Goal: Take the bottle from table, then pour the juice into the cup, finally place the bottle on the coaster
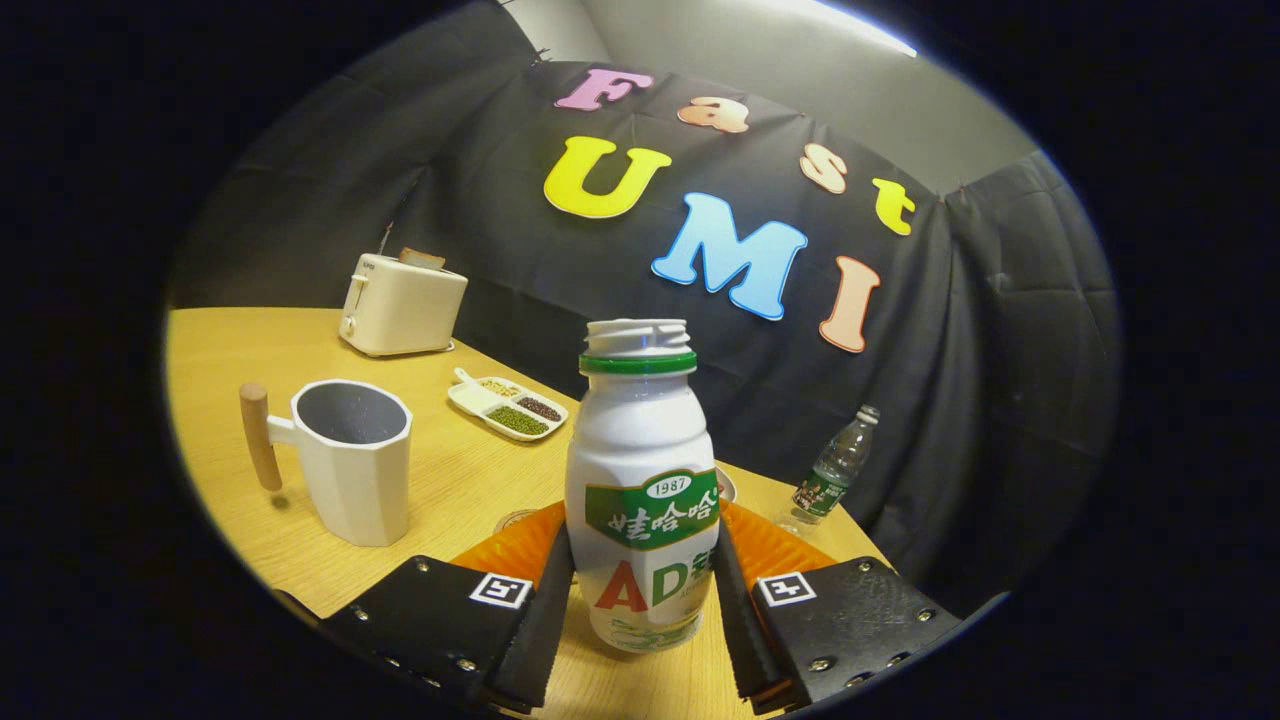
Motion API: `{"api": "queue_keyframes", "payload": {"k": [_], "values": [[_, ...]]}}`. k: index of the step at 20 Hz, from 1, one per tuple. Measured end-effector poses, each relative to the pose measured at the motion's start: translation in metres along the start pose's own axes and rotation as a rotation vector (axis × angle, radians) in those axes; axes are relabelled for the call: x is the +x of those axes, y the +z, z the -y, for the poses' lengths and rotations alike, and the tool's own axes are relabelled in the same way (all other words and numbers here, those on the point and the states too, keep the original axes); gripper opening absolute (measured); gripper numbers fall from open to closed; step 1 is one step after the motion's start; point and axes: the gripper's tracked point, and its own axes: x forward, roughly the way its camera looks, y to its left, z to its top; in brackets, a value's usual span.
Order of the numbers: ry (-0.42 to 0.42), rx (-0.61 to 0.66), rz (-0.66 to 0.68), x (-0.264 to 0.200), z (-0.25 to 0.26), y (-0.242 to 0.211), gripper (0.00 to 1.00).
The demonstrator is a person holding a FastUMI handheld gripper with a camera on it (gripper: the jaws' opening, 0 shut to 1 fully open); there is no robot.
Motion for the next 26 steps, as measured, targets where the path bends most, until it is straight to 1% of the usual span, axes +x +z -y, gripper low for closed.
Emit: {"api": "queue_keyframes", "payload": {"k": [3, 7, 11, 16, 26], "values": [[0.016, -0.060, 0.002, 0.001, -0.006, 0.003, 0.67], [0.031, -0.105, -0.006, 0.004, -0.014, 0.001, 0.67], [0.035, -0.203, -0.004, 0.005, -0.022, 0.002, 0.67], [0.062, -0.265, -0.014, 0.010, -0.031, -0.004, 0.68], [0.081, -0.406, -0.028, 0.017, -0.038, -0.009, 0.68]]}}
